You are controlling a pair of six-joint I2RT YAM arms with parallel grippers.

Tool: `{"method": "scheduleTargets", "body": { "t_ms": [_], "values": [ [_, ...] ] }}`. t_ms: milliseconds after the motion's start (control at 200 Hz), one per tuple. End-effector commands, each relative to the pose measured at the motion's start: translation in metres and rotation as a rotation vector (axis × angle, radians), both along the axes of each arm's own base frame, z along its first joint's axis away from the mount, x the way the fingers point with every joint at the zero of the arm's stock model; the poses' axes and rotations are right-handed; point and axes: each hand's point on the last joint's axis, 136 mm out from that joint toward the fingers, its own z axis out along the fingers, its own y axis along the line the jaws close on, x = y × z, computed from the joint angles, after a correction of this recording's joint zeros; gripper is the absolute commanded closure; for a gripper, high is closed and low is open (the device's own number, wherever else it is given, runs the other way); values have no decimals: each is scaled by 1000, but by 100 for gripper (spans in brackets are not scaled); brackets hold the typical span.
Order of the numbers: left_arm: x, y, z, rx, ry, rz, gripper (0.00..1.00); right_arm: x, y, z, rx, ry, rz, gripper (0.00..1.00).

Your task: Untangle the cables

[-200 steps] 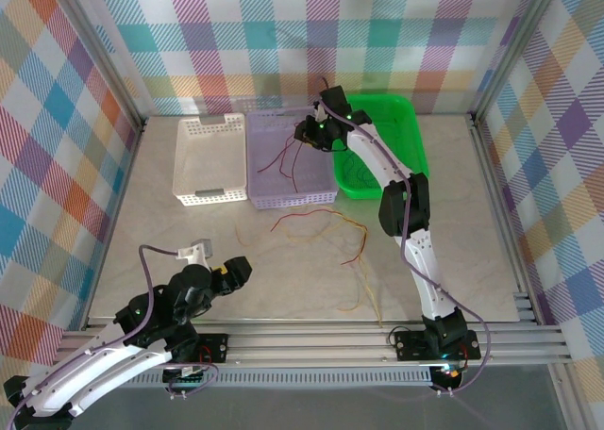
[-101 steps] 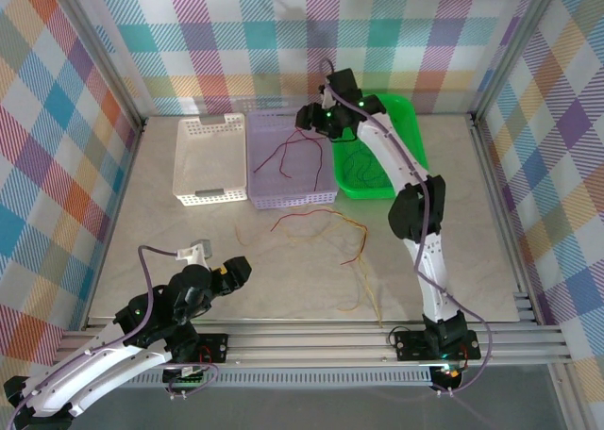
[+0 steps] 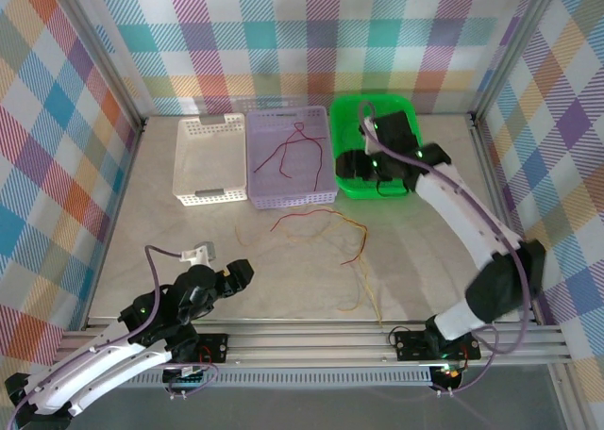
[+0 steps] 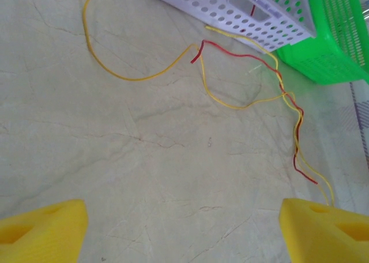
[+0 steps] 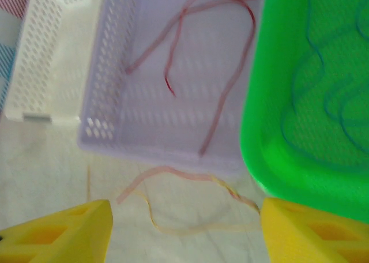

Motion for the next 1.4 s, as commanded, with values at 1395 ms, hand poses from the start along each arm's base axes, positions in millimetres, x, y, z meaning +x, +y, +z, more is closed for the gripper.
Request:
{"method": "scheduleTargets", "body": {
  "t_ms": [1395],
  "values": [
    [7, -18, -19, 58, 81, -17, 15, -20, -4, -201, -266, 185, 48, 56]
  ]
}}
